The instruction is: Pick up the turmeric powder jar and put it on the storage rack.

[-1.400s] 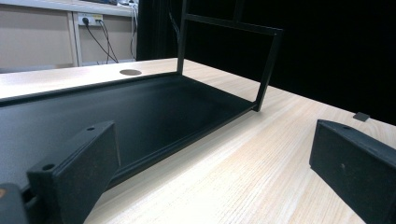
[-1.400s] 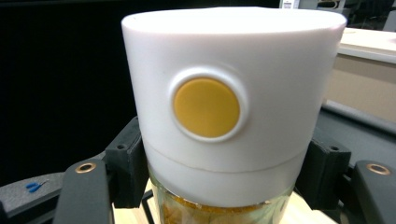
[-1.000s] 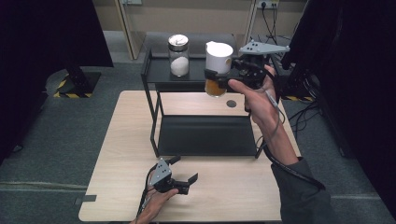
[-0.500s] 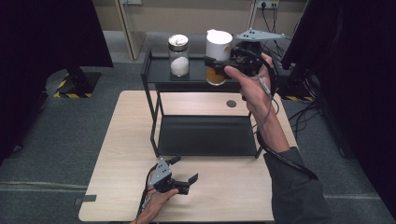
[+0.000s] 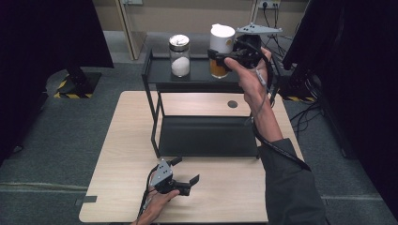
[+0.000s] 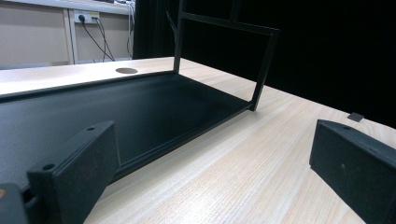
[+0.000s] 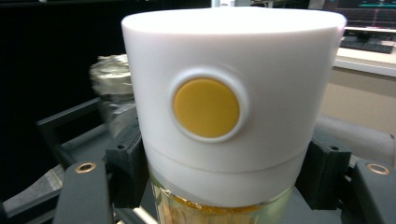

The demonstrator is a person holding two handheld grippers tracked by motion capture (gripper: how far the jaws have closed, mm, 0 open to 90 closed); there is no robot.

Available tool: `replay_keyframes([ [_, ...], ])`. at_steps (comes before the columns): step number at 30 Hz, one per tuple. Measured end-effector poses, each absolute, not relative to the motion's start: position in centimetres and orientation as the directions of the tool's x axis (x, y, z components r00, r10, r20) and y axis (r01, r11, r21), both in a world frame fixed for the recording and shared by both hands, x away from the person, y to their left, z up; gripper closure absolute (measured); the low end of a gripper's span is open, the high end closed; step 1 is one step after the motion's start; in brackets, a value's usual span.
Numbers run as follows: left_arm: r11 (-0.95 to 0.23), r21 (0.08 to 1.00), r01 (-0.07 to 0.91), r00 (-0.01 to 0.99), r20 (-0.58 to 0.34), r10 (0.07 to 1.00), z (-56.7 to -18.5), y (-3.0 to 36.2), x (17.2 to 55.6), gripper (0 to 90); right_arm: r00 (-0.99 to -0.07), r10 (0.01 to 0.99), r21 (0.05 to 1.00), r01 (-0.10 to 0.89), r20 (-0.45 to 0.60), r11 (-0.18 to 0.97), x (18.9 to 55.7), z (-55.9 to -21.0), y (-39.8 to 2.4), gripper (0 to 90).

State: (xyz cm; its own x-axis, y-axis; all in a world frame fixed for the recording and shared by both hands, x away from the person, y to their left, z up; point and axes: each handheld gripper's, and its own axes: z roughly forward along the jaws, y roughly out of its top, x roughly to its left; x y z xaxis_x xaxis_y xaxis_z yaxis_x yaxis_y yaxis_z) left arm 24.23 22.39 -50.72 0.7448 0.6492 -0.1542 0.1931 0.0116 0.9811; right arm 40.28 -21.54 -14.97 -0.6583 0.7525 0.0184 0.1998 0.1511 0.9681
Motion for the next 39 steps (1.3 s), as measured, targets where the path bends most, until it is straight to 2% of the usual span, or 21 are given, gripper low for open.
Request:
replay_keyframes([
  [16, 0.014, 0.981, 0.193, 0.747, -0.156, 0.647, -50.7, 22.4, 24.2, 0.9, -0.607, 0.794, 0.968, 0.213, 0.023, 0.134, 41.6, -15.9, -20.7, 31.1],
  [39, 0.015, 0.981, 0.195, 0.748, -0.158, 0.645, -50.7, 22.4, 24.2, 0.9, -0.592, 0.806, 0.969, 0.214, 0.024, 0.127, 42.3, -16.9, -20.1, 31.1],
])
